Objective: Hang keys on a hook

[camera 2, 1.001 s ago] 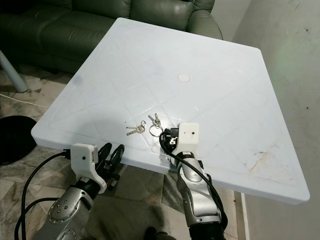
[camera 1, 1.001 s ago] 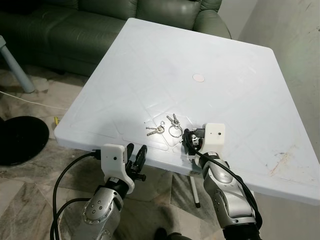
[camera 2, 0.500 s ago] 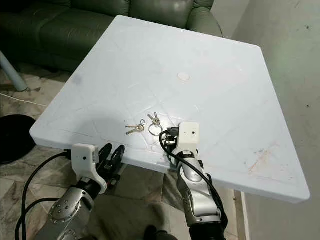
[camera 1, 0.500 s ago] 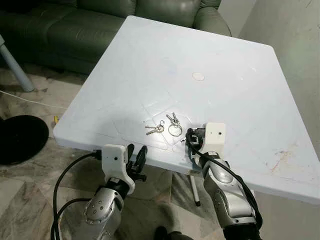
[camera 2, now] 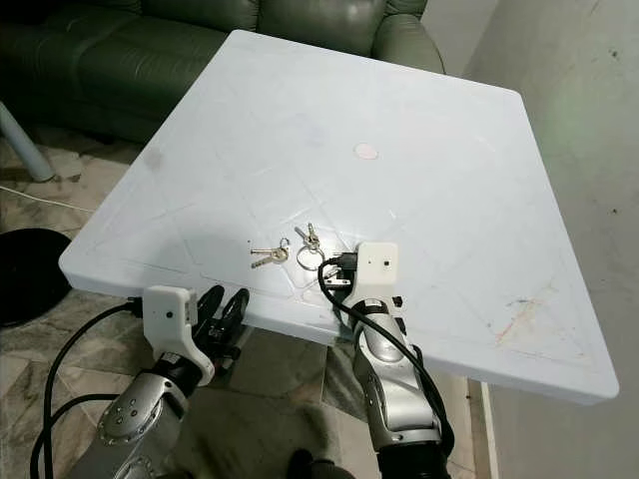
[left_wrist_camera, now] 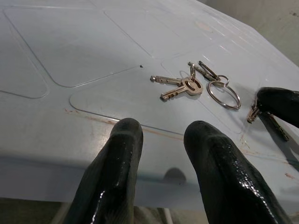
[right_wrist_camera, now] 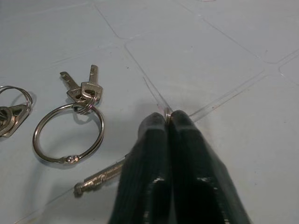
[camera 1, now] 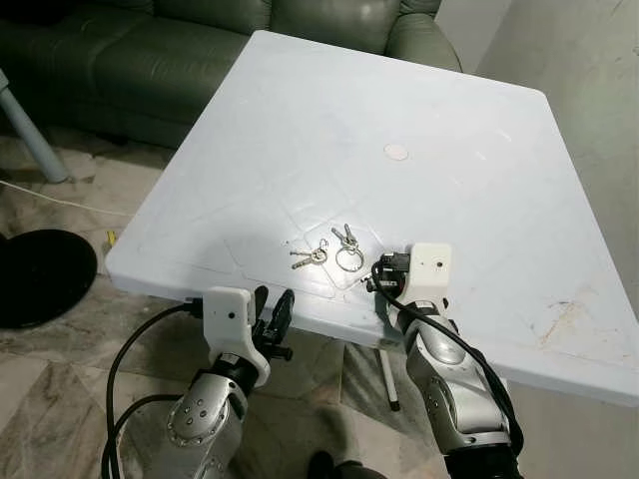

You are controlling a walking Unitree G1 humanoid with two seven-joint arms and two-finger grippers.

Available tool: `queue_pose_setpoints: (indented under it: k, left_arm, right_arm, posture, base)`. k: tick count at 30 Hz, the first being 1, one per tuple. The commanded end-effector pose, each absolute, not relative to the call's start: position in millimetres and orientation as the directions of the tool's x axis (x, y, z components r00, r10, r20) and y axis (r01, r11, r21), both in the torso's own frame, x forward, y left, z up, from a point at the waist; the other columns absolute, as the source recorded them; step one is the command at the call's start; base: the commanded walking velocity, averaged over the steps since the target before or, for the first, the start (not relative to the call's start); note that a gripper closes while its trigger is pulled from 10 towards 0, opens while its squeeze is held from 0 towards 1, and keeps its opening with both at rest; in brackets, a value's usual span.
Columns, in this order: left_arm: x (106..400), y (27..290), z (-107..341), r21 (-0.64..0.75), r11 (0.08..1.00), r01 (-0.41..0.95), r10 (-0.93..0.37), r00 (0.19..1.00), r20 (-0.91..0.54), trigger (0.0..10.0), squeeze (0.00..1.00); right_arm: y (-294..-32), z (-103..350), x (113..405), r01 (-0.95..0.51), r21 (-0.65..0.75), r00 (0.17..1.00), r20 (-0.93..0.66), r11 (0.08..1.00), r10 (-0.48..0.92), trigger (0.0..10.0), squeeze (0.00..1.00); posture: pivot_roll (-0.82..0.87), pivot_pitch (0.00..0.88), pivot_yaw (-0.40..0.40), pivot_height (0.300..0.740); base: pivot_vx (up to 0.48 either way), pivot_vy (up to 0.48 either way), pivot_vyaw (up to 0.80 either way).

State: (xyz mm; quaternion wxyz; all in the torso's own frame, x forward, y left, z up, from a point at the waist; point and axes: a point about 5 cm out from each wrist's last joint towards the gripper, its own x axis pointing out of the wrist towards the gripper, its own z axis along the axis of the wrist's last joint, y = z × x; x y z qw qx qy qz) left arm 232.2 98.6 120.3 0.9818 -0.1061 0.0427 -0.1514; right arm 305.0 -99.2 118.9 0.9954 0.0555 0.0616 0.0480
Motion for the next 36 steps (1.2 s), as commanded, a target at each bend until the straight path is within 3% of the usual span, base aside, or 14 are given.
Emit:
queue_pose_setpoints:
  k: [1,3,5,6,9,10,13,14,16,17,18,21,29,36]
  left_arm:
    - [230,94,122,-0.222,0.928,0.301,-0.318,0.947,-0.047,10.0,0.0]
    - [230,93,122,-0.223,0.927,0.301,-0.318,0.947,-0.047,10.0,0.0]
    - [230,93,123,-0.224,0.927,0.3,-0.318,0.947,-0.046,10.0,0.0]
    - [230,94,123,-0.225,0.927,0.299,-0.316,0.948,-0.046,10.0,0.0]
    - [231,94,123,-0.226,0.928,0.297,-0.315,0.948,-0.045,10.0,0.0]
    - [231,94,123,-0.226,0.928,0.297,-0.314,0.948,-0.045,10.0,0.0]
    - [231,94,123,-0.225,0.928,0.296,-0.313,0.949,-0.043,10.0,0.0]
    - [231,94,124,-0.225,0.928,0.296,-0.312,0.949,-0.041,10.0,0.0]
    - [233,93,126,-0.228,0.928,0.293,-0.307,0.951,-0.029,10.0,0.0]
    - [235,93,128,-0.23,0.929,0.29,-0.303,0.953,-0.023,10.0,0.0]
    - [237,92,130,-0.233,0.93,0.285,-0.296,0.955,-0.015,10.0,0.0]
    - [243,91,134,-0.238,0.929,0.283,-0.289,0.957,0.009,10.0,0.0]
    - [288,113,158,-0.274,0.952,0.134,-0.109,0.989,0.105,10.0,0.0]
    - [299,131,178,-0.196,0.959,0.205,-0.159,0.961,0.226,10.0,0.0]
  right_arm:
    - [-101,120,305,-0.076,0.122,0.99,-0.106,0.99,0.089,0.9,0.0]
    - [-101,120,305,-0.077,0.122,0.99,-0.107,0.99,0.09,2.4,0.0]
    - [-101,120,305,-0.078,0.121,0.99,-0.109,0.99,0.092,2.9,0.0]
    - [-101,120,305,-0.079,0.118,0.99,-0.107,0.99,0.092,1.8,0.0]
    - [-101,120,305,-0.078,0.12,0.99,-0.11,0.99,0.091,1.9,0.0]
    - [-101,120,305,-0.079,0.119,0.99,-0.11,0.99,0.093,1.1,0.0]
    - [-102,121,306,-0.078,0.097,0.991,-0.103,0.992,0.088,1.4,0.0]
    - [-102,122,306,-0.08,0.094,0.992,-0.093,0.992,0.089,0.2,0.0]
    - [-101,130,306,-0.124,0.081,0.992,-0.006,0.989,0.125,2.2,0.0]
    - [-101,134,305,-0.147,0.058,0.989,0.041,0.987,0.145,6.7,0.0]
    - [-100,140,303,-0.204,0.041,0.974,0.106,0.978,0.199,10.0,0.0]
    - [-99,149,300,-0.283,0.052,0.946,0.179,0.958,0.27,10.0,0.0]
    - [-121,162,302,-0.26,0.095,0.932,0.285,0.961,0.225,10.0,0.0]
    - [-140,169,292,-0.25,0.082,0.913,0.352,0.965,0.206,10.0,0.0]
  posture:
    - [0.23,0.202,-0.155,0.74]
    - [0.23,0.204,-0.155,0.74]
    - [0.23,0.205,-0.156,0.74]
    - [0.23,0.205,-0.156,0.74]
    - [0.23,0.205,-0.157,0.74]
    - [0.23,0.205,-0.157,0.74]
    - [0.23,0.205,-0.158,0.74]
    - [0.23,0.205,-0.158,0.74]
    - [0.22,0.203,-0.157,0.74]
    - [0.22,0.199,-0.157,0.74]
    - [0.22,0.197,-0.157,0.74]
    - [0.21,0.189,-0.154,0.74]
    - [0.17,0.143,-0.135,0.74]
    - [0.14,0.098,-0.108,0.74]
  base:
    - [0.0,0.0,0.0]
    - [0.0,0.0,0.0]
    - [0.0,0.0,0.0]
    - [0.0,0.0,0.0]
    - [0.0,0.0,0.0]
    - [0.0,0.0,0.0]
    - [0.0,0.0,0.0]
    - [0.0,0.0,0.0]
    - [0.0,0.0,0.0]
    - [0.0,0.0,0.0]
    - [0.0,0.0,0.0]
    - [0.0,0.0,0.0]
    - [0.0,0.0,0.0]
    - [0.0,0.0,0.0]
